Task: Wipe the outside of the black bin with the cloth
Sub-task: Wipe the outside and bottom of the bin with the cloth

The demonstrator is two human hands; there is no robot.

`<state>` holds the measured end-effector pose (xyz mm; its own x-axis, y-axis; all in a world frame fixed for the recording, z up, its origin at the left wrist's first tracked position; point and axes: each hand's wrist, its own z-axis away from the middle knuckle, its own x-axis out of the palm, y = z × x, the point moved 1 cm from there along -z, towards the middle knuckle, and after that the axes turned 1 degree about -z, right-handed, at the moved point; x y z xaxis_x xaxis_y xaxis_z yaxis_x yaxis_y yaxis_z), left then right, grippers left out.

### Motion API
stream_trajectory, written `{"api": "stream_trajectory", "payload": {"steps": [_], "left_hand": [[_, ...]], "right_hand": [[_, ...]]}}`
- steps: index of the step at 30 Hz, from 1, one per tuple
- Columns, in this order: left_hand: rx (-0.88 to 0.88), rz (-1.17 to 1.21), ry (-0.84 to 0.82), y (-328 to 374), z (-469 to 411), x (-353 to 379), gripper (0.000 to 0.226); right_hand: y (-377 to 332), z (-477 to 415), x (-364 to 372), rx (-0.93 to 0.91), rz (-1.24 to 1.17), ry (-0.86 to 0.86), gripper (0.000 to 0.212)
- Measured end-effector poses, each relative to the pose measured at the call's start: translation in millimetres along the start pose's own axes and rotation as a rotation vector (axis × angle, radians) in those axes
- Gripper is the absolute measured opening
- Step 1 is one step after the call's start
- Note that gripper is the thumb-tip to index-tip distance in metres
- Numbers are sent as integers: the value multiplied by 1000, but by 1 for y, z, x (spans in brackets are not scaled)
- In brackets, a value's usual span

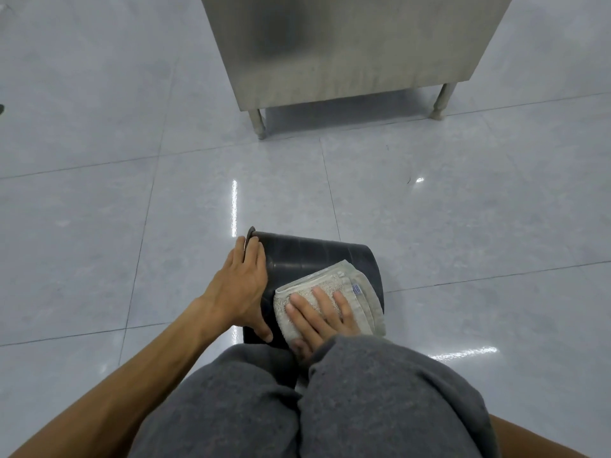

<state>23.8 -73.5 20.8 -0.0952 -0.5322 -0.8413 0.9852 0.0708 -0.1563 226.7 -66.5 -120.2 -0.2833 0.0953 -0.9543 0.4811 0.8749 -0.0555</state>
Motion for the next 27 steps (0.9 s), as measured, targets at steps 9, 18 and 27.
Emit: {"api": "stream_trajectory", "payload": {"steps": [9, 18, 27], "left_hand": [[-22, -92, 18, -2, -5, 16, 162], [-36, -176, 31, -4, -13, 20, 169], [-59, -129, 26, -2, -10, 23, 170]], "right_hand": [[14, -105, -30, 318, -302, -89, 55], [80, -180, -9, 539, -449, -604, 48], [39, -131, -28, 239, -307, -292, 53]]}}
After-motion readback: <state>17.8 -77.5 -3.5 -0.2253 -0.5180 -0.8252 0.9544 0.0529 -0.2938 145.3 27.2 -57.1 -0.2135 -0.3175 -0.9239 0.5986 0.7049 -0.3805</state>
